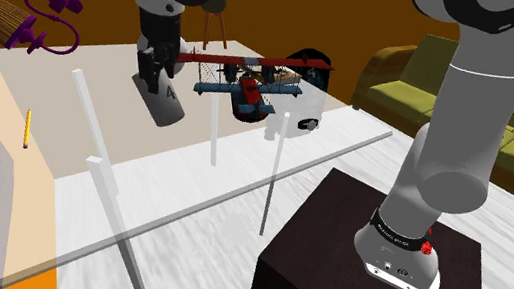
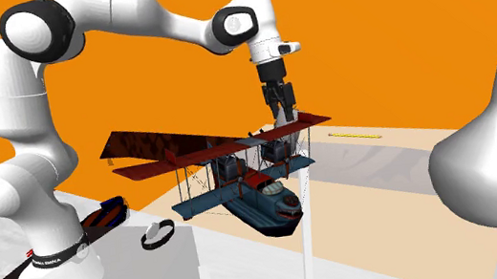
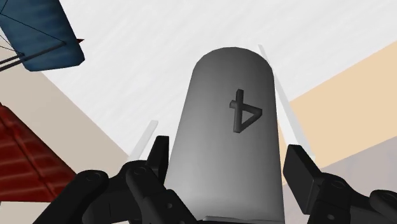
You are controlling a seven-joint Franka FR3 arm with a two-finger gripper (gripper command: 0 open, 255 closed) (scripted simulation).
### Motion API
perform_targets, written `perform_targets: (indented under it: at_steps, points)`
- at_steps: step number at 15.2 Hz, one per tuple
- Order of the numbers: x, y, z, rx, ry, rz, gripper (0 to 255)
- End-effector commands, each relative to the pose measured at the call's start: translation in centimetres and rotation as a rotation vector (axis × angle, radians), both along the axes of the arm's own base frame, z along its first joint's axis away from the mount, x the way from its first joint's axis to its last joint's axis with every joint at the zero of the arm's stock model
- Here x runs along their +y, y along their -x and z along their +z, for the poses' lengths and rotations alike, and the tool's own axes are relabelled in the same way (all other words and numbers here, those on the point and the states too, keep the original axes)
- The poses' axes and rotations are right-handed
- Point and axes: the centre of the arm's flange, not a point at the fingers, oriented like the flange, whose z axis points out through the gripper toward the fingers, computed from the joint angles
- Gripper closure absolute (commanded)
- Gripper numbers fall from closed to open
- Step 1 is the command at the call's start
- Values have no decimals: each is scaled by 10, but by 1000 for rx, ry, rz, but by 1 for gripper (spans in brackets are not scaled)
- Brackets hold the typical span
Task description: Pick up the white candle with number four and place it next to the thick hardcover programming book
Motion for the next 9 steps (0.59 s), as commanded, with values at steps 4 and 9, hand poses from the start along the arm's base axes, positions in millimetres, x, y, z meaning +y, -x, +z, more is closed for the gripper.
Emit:
perform_targets:
  at_steps: [4, 9]
  points:
    - [0, -1, 28, 0, 0, 0, 255]
    - [0, -1, 55, 0, 0, 0, 255]
